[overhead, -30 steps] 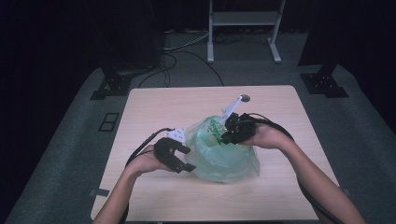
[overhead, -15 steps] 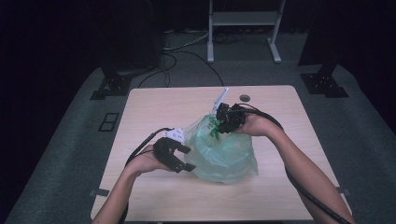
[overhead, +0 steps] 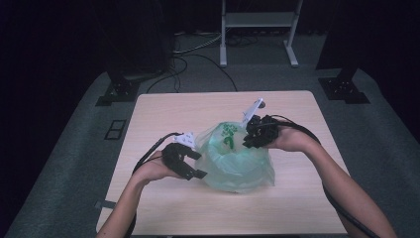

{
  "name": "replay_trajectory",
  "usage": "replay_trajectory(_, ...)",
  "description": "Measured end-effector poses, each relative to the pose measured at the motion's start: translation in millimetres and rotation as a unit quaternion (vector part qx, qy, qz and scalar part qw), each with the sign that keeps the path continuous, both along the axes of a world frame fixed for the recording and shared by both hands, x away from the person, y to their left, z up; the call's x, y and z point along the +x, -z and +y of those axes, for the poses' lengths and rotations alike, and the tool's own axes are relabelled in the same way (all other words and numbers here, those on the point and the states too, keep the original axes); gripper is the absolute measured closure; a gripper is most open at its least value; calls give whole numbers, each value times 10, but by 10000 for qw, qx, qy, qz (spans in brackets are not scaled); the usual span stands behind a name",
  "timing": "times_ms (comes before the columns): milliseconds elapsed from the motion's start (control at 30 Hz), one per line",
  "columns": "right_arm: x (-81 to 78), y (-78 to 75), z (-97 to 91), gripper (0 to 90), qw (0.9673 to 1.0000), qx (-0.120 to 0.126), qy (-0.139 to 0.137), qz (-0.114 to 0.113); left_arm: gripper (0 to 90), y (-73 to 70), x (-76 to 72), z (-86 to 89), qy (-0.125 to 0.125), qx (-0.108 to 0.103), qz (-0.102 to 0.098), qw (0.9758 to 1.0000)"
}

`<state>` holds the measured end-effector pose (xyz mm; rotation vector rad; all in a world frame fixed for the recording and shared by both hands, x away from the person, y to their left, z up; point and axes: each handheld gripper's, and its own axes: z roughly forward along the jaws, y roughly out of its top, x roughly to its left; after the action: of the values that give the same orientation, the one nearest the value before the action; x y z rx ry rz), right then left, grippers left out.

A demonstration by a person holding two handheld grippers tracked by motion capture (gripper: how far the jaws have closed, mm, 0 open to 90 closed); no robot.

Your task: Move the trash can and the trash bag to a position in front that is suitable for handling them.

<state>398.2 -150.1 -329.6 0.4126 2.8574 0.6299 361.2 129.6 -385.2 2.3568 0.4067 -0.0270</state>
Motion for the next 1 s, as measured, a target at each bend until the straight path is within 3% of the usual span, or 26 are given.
replay_trajectory(167,-57,39,-71,774,9998,-197,-79,-11,228,-14,-15,17,-17,-3,-16,10000)
replay_trajectory(267,-71,26,-94,767,9999,-154,-55,-20,228,-24,-15,30,-44,-12,-27,10000)
replay_trajectory(300,-79,-2,-81,767,10000,-34,-76,-2,228,-25,-15,31,-54,-17,-21,10000)
replay_trajectory(367,-114,-76,13,768,9997,161,-175,-69,226,-29,-16,31,-59,-16,-15,10000)
replay_trajectory(467,-151,-96,132,768,9995,187,-244,-112,223,-36,-15,33,-53,-27,-34,10000)
replay_trajectory(533,-207,-62,342,768,9994,62,-332,-110,223,-39,-18,30,-36,-40,-43,10000)
replay_trajectory(700,-316,29,580,768,9983,-54,-587,-7,223,-39,-34,49,-16,-89,-52,9999)
replay_trajectory(1000,-548,-3,579,761,9965,89,-811,164,221,-43,-45,84,-62,-83,-64,9999)
